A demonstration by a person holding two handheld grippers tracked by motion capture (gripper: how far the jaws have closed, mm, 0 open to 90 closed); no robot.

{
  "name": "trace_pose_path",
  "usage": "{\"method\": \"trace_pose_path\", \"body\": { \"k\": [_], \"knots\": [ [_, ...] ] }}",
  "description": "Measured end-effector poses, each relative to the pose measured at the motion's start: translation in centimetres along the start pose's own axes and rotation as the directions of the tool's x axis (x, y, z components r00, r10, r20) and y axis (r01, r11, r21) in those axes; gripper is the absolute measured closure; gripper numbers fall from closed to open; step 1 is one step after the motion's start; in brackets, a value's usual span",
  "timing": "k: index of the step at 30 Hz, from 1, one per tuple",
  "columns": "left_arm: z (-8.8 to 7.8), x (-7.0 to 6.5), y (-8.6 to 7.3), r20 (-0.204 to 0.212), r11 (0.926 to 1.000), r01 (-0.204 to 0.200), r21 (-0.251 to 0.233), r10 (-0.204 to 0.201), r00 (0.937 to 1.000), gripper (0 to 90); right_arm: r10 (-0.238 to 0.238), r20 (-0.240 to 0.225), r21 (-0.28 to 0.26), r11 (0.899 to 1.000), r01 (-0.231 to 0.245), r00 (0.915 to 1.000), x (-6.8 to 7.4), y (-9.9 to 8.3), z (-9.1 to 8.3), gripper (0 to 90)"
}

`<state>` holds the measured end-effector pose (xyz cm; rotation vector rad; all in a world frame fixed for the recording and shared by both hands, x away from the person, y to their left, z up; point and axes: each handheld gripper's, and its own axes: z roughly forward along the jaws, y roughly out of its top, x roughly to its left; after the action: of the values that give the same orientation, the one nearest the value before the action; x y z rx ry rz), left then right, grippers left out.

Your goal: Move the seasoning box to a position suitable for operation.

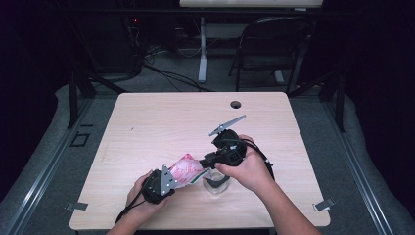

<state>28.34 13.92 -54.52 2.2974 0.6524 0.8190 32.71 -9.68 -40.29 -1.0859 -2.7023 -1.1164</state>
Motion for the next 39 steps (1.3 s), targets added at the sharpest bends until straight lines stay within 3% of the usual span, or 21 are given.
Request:
{"method": "trace_pose_path", "body": {
  "k": [15,23,39],
  "knots": [
    [0.0,-0.2,0.1,0.003,0.9998,-0.018,0.008,0.018,0.9998,58.9,0.017,-0.009,0.084,0.996,-0.017,0.9998,0.0,0.1,2.3,70.9],
    [0.0,-0.2,0.1,-0.001,0.9998,-0.02,0.008,0.02,0.9998,59.0,0.005,0.018,0.078,0.997,-0.006,0.9998,0.0,-0.1,2.6,86.3],
    [-0.1,-0.1,0.5,-0.035,0.9988,-0.048,0.006,0.048,0.9982,59.0,-0.008,0.025,0.057,0.998,0.007,0.9997,-0.2,-0.3,2.3,90.0]
  ]
}}
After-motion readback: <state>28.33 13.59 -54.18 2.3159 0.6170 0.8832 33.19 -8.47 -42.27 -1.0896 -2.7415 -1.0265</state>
